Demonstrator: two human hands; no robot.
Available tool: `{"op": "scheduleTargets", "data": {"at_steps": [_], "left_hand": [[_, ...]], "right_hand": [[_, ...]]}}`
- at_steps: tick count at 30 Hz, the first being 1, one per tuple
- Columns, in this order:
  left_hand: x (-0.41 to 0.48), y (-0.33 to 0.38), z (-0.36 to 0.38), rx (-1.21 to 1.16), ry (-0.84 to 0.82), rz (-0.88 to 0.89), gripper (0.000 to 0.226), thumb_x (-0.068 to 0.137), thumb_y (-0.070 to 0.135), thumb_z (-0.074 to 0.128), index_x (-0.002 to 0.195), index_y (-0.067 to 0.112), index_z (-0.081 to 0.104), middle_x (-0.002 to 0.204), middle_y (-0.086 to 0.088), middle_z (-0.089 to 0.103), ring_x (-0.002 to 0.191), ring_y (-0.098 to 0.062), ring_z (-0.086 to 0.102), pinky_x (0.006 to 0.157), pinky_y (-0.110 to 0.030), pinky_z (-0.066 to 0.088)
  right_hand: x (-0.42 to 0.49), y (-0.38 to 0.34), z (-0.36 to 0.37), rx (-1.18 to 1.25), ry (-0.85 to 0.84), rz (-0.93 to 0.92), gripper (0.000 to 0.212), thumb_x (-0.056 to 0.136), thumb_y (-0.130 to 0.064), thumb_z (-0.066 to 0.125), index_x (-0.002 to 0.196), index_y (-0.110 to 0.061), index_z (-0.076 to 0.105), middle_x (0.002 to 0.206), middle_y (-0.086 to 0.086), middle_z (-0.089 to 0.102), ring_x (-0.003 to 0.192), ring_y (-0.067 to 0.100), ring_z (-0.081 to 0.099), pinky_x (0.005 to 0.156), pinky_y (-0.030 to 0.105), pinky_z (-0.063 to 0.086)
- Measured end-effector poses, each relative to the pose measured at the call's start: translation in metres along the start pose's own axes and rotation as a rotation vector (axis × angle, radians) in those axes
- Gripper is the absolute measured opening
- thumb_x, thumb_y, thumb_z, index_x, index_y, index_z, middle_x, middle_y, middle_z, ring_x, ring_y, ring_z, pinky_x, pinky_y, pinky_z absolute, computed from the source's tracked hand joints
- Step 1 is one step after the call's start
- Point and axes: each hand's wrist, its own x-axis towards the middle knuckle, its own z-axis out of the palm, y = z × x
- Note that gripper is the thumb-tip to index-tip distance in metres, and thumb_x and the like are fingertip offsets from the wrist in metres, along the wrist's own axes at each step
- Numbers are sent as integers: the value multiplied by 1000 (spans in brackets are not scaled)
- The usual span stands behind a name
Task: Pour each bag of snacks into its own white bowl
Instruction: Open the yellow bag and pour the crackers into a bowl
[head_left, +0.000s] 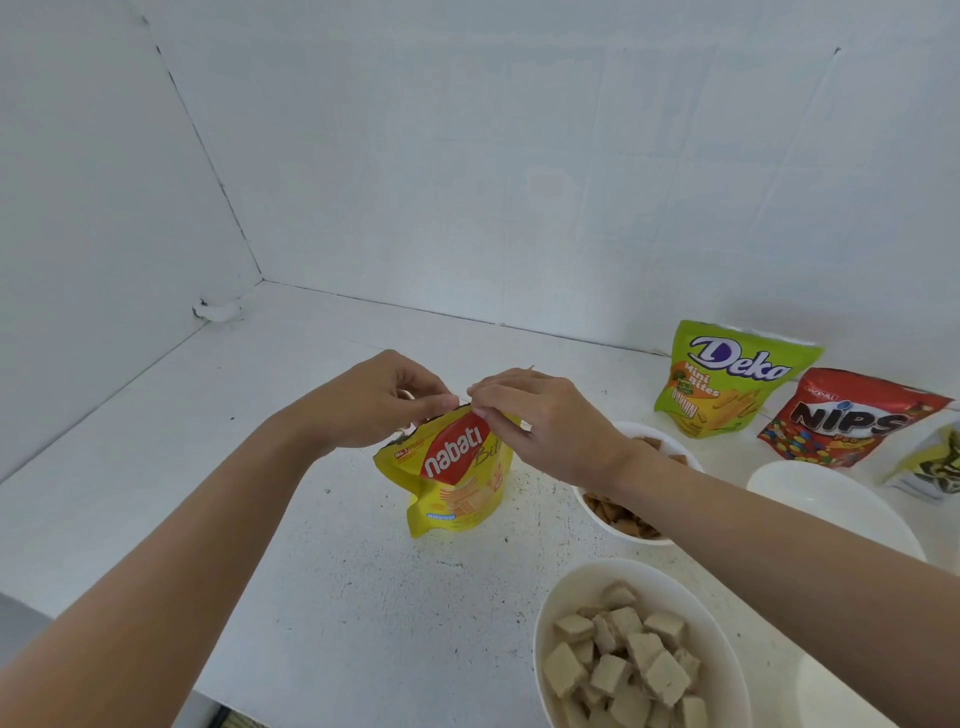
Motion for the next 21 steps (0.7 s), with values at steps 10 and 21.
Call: {"op": "scheduleTargets", "data": {"at_steps": [10,21], "left_hand": [[4,-2,0,89,20,18,24,99,37,61,96,24,81,87,10,78,85,-13,73,88,-41,60],[6,5,-5,162,-49,64,20,98,29,64,93,18,80,82,8,78,76,-9,74,72,-22,60]], "right_hand": [[4,5,-1,-110,-24,-104,10,95,-9,66,101,-4,72,103,10,75,95,27,70,77,42,60],[13,3,-3,-3,-140,-8,9,99,-14,60,104,-9,64,98,2,68,92,17,60,78,33,53]]}}
